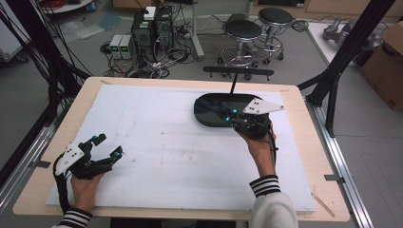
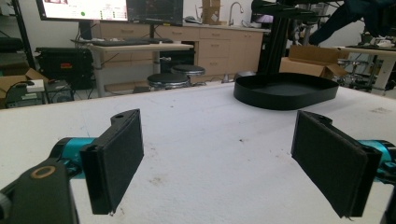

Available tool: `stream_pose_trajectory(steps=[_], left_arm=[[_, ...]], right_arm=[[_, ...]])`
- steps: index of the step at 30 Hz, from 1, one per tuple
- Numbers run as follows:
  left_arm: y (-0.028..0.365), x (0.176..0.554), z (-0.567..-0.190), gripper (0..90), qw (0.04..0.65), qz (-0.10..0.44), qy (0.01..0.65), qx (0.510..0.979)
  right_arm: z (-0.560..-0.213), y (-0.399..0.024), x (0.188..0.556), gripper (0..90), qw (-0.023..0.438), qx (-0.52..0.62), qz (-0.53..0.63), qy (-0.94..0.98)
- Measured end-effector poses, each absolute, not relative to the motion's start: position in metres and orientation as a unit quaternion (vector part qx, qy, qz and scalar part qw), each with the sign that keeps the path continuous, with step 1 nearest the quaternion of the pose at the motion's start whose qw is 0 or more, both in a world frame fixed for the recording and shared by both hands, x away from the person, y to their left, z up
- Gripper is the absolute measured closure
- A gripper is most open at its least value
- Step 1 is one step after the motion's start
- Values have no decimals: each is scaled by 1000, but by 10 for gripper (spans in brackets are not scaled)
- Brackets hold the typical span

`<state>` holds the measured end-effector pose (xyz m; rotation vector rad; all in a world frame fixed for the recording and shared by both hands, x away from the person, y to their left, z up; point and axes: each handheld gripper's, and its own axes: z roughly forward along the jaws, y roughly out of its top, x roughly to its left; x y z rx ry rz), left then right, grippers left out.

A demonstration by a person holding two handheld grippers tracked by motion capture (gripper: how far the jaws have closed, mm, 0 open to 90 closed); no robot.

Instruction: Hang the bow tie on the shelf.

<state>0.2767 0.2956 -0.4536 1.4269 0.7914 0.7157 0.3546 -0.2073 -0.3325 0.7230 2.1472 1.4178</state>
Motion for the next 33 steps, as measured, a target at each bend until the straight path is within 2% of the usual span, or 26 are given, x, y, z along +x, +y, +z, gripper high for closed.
stream_pose_trajectory(steps=[33], left_arm=[[296,276,-454,172,631,312,346,620]], right_arm=[[-286,-222,393,827,300,313,528,730]])
